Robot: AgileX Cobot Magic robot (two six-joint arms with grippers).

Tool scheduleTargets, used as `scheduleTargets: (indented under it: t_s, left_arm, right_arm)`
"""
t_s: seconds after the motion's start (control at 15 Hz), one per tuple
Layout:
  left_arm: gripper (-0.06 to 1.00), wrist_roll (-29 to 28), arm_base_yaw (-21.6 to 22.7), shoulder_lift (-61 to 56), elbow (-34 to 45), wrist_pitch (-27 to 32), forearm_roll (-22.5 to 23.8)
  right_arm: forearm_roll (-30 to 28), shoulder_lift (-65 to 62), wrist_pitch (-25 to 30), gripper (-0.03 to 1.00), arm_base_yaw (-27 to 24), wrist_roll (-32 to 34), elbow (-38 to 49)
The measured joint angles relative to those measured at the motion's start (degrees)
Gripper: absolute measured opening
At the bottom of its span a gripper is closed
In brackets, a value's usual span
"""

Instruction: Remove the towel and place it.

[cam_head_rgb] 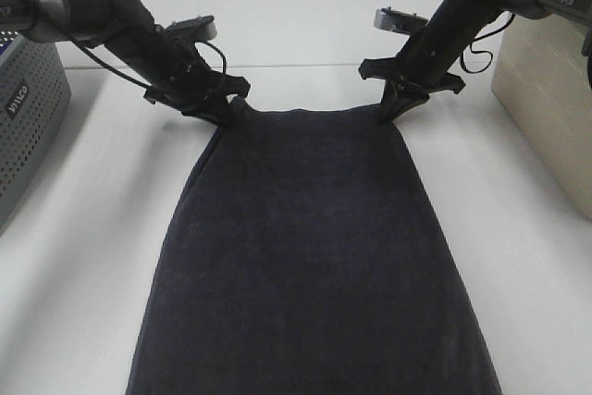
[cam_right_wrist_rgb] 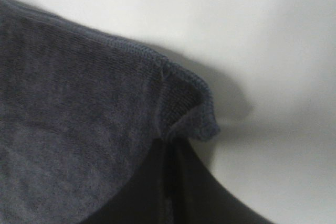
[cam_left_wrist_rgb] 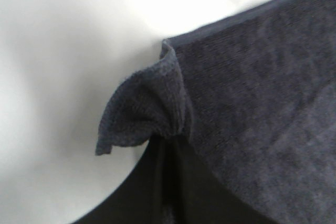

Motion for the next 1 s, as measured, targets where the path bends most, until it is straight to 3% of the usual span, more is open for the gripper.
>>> scheduleTargets:
  t_s: [0.4,0.6,1.0]
  left_arm:
    - [0.01,2.5,0.0,0.0,-7.2,-7.8,0.1]
    - [0.01,3.0,0.0,0.0,-7.8,-14.4,0.1]
    - [0.01,6.8,0.0,0.0,-7.8,-21.3,0.1]
  right_arm:
    - [-0.3,-0.1,-8.0,0.02,0.0,-0.5,-9.3]
    - [-0.2,-0.1,-13.2,0.02,0.0,-0.6,-9.6]
    - [-0.1,-0.1,-19.5,0.02,0.0,-0.6,-9.6]
